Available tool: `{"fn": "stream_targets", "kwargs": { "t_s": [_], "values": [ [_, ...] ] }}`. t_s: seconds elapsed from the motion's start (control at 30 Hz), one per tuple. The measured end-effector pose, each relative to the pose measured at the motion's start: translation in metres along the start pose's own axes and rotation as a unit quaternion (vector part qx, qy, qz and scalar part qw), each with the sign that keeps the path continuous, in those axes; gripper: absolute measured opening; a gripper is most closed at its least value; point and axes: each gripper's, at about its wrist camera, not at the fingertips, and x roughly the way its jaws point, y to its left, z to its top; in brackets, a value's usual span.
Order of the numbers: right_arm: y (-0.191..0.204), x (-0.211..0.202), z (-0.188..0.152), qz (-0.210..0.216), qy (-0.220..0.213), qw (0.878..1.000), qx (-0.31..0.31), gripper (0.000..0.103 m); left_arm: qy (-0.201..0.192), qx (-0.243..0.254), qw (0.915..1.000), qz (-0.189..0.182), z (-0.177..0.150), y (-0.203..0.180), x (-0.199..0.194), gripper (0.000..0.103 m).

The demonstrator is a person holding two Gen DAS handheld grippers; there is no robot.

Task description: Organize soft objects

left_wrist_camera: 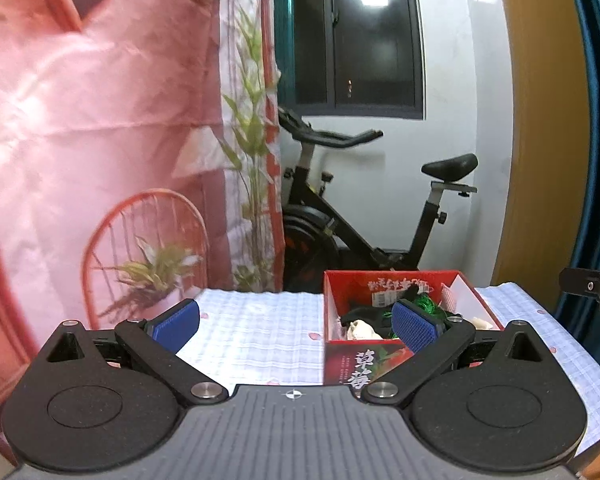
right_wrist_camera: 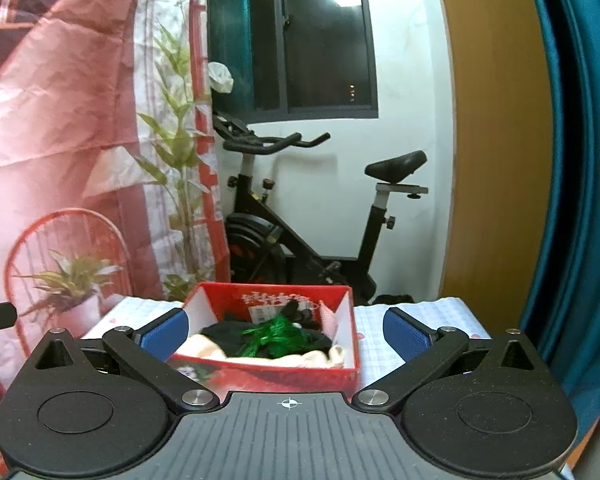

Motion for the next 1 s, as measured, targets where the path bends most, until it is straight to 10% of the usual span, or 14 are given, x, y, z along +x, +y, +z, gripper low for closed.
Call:
{"fn": "stream_targets", "kwargs": {
  "t_s": [1.0],
  "values": [
    [0.045,-0.12,0.021,-0.011,-0.048,0.998,-0.031,0.103,-0.036,-0.008,0.999,0.026,0.009,0.019,-0.082,0.103]
  ]
}}
